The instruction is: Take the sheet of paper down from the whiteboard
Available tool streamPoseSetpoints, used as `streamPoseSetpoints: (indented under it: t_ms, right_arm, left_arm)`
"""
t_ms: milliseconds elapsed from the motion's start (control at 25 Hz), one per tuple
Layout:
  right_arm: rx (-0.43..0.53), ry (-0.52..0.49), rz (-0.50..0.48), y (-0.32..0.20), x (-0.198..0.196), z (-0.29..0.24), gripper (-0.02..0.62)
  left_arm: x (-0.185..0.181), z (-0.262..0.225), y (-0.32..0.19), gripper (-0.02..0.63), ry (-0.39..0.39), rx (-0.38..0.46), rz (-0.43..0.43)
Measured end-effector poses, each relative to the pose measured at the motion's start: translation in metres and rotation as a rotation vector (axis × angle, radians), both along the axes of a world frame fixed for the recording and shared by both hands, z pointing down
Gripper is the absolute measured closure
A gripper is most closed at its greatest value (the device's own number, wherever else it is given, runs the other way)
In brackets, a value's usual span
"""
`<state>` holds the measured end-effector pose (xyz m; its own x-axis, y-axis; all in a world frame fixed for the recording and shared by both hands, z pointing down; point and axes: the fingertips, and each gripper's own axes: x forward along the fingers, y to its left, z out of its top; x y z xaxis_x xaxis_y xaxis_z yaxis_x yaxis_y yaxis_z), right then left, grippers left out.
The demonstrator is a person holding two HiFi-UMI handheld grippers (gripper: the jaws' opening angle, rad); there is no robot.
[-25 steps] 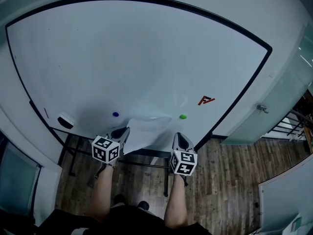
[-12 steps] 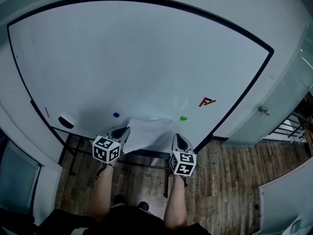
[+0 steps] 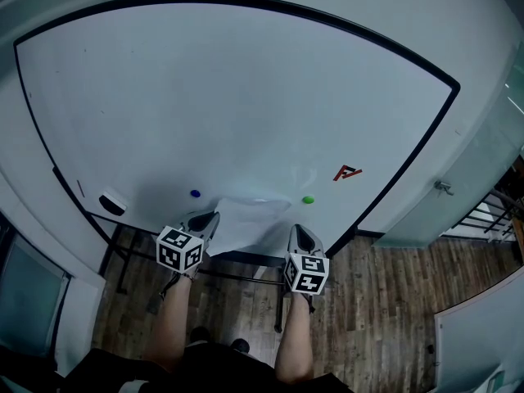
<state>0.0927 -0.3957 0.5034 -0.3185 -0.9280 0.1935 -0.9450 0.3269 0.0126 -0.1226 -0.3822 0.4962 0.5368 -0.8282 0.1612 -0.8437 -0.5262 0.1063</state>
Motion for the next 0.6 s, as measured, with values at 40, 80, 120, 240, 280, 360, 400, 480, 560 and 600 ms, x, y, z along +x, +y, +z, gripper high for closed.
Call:
streamPoseSetpoints:
  t_ms: [40, 80, 120, 240, 280, 360, 400, 480, 560, 600]
  right_arm:
    - [0.001, -0.001, -0.001, 0.000, 0.000, 0.000, 0.572]
    - [0.002, -0.001, -0.003, -0.001, 0.000, -0.001, 0.572]
    - [0.002, -0.002, -0.005, -0.001, 0.000, -0.001, 0.572]
    - [-0.002, -0.006, -0.007, -0.003, 0.003, -0.001, 0.572]
    - [-0.001, -0.011, -0.007, -0.004, 0.003, -0.002, 0.572]
    - [0.002, -0.019, -0.007, -0.005, 0.004, -0.004, 0.572]
    - [0.003, -0.020, -0.005, -0.006, 0.004, -0.004, 0.572]
    - [0.007, -0.024, -0.004, -0.008, 0.006, -0.005, 0.572]
    - [0.010, -0.032, -0.004, -0.010, 0.006, -0.005, 0.572]
    - [0.011, -0.035, -0.004, -0.011, 0.006, -0.005, 0.572]
  left_arm:
    - [0.000, 0.000, 0.000, 0.586, -0.003, 0.000, 0.000]
    - [0.001, 0.000, -0.001, 0.586, -0.004, 0.000, 0.000]
    - [0.003, -0.001, -0.001, 0.586, -0.004, -0.001, 0.001]
    - [0.006, -0.001, -0.003, 0.586, -0.006, -0.002, 0.003]
    - [0.007, -0.002, -0.003, 0.586, -0.007, -0.001, 0.004]
    - [0.008, -0.003, -0.004, 0.586, -0.008, -0.001, 0.006]
    - [0.008, -0.003, -0.005, 0.586, -0.009, 0.000, 0.008]
    - [0.009, -0.004, -0.006, 0.586, -0.012, -0.001, 0.011]
    - [0.009, -0.004, -0.008, 0.586, -0.015, -0.001, 0.013]
    - [0.009, -0.004, -0.009, 0.586, -0.017, -0.001, 0.013]
